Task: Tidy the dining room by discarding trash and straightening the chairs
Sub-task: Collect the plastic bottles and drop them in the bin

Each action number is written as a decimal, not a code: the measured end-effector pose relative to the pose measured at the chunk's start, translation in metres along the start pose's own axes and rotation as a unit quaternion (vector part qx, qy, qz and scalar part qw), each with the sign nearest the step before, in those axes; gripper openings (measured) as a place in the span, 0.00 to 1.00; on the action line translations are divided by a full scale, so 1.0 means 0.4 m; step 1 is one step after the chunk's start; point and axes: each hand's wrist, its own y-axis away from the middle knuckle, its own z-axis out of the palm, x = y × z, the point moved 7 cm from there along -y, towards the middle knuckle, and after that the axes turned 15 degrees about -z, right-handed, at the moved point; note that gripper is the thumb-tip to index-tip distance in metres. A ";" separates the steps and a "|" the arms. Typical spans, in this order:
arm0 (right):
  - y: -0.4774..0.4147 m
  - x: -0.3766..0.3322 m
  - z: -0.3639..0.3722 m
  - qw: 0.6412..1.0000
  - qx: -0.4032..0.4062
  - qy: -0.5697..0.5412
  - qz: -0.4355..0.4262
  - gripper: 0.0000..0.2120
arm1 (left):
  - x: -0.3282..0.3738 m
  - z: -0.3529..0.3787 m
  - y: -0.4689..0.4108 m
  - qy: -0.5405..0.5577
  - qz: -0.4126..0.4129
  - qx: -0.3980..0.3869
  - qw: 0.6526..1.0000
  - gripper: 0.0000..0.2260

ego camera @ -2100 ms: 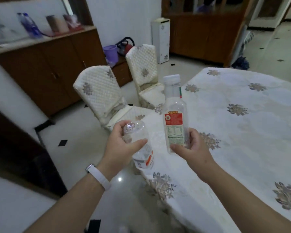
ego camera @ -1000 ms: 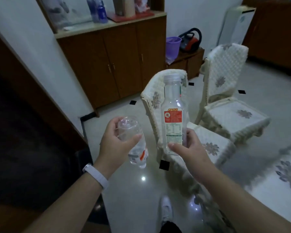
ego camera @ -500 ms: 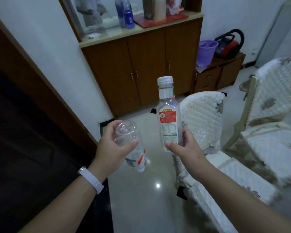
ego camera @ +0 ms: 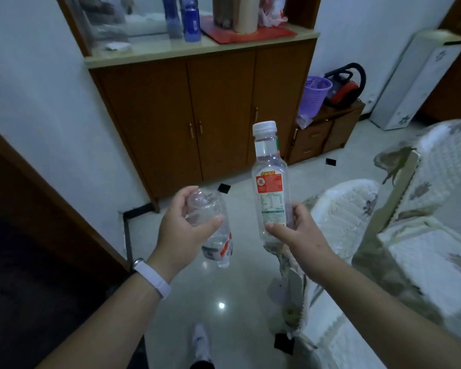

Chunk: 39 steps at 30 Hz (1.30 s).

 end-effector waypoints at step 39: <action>-1.322 0.142 -0.297 0.969 0.246 0.010 0.003 0.24 | 0.455 0.474 -1.489 -0.079 0.051 -0.199 0.975 0.28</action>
